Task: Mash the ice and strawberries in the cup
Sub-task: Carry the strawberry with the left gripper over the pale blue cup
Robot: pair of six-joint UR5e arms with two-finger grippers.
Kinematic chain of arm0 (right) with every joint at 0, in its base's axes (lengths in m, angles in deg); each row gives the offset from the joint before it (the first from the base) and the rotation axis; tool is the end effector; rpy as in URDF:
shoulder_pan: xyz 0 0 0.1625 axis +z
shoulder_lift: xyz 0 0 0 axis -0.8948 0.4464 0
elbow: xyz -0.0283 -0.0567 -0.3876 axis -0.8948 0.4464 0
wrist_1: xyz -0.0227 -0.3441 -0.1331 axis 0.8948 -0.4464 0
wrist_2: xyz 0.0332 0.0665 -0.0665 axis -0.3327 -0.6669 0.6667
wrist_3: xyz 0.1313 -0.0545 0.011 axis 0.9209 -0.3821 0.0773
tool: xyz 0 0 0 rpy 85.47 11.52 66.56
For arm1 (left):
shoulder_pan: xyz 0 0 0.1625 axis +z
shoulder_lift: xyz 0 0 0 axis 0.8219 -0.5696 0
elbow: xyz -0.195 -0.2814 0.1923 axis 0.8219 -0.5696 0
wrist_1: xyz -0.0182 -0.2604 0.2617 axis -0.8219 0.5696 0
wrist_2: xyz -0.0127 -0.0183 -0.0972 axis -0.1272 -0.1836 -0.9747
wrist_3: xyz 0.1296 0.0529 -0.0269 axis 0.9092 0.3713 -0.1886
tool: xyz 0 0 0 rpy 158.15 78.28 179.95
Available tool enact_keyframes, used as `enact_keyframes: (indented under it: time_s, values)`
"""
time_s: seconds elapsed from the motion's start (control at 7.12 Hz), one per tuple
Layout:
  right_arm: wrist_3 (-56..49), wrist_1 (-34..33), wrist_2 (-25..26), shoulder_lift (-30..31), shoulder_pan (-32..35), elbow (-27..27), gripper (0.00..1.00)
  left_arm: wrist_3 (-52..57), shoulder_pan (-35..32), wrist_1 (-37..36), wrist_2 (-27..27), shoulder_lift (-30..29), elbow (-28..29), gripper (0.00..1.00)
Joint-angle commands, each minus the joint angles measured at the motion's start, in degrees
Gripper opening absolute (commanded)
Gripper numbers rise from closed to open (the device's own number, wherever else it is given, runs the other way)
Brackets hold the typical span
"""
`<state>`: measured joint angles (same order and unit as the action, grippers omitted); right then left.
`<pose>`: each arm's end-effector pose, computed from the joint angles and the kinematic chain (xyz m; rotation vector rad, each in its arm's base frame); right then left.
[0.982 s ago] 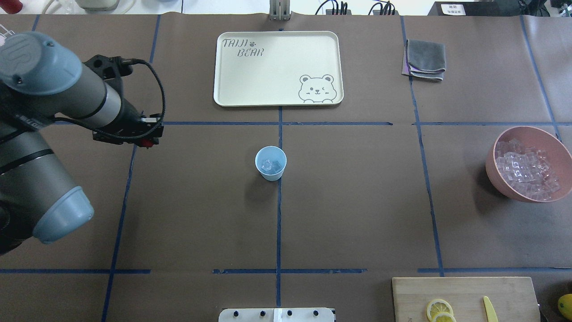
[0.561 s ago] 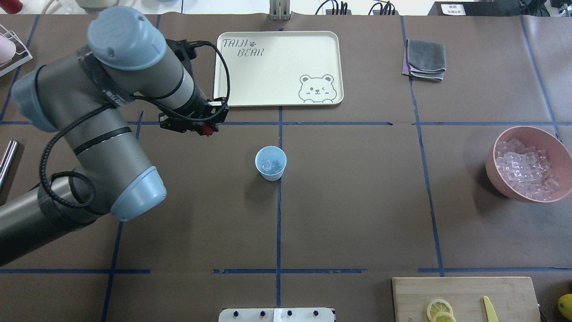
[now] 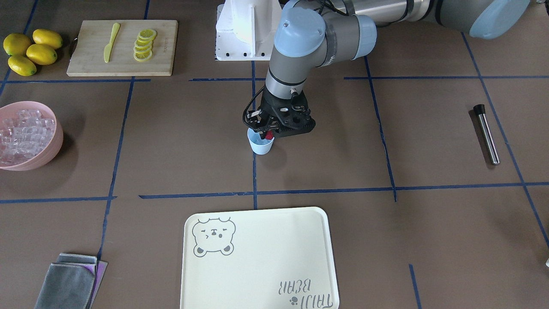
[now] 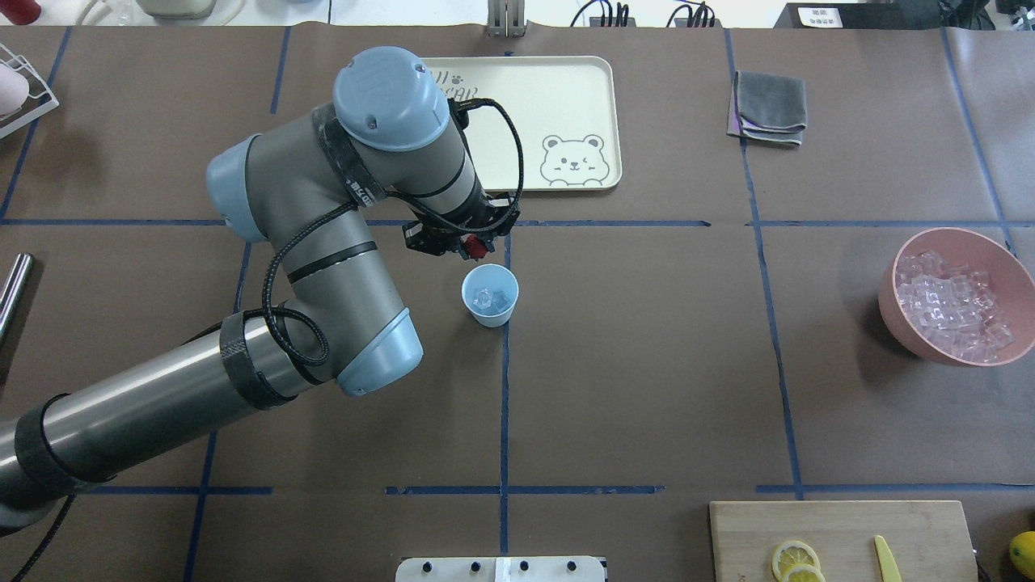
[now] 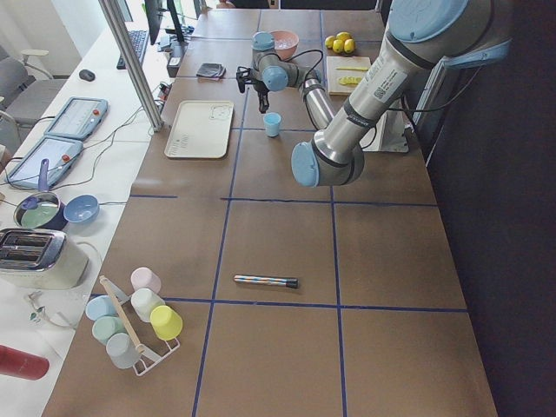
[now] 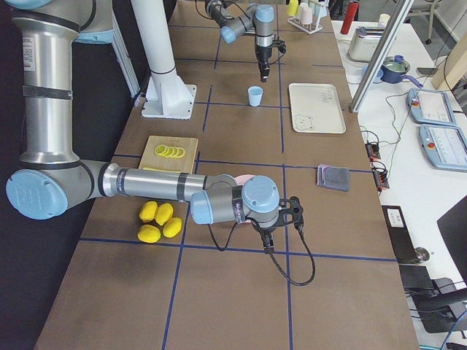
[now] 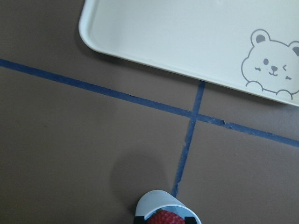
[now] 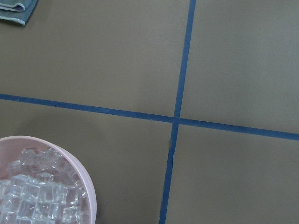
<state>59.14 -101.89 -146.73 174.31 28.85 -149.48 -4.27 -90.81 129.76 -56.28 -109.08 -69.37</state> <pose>0.0406 -0.4343 0.6358 0.2081 -0.8782 -0.0580 0.5168 -0.4621 0.1718 -0.0424 0.9617 -0.2709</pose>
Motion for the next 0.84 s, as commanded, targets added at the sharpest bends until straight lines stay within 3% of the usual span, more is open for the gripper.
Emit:
enact_keyframes:
  time_s: [0.0, 0.42, 0.56, 0.7]
  values:
    - [0.37, -0.15, -0.29, -0.26, 0.13, -0.19, 1.0, -0.29, 1.16, 0.67, -0.02, 0.14, 0.76, 0.0]
    - [0.37, -0.15, -0.29, -0.26, 0.74, -0.37, 1.0, -0.46, 1.43, 0.67, -0.03, 0.32, 0.67, 0.08]
    - [0.37, -0.24, -0.29, -0.26, 1.0, -0.37, 1.0, -0.38, 1.43, 0.67, -0.11, 0.49, 0.76, 0.34]
    - [0.37, -0.24, -0.37, -0.26, 1.09, -0.46, 1.0, 0.23, 1.43, 0.76, -0.11, 0.58, 0.67, 0.92]
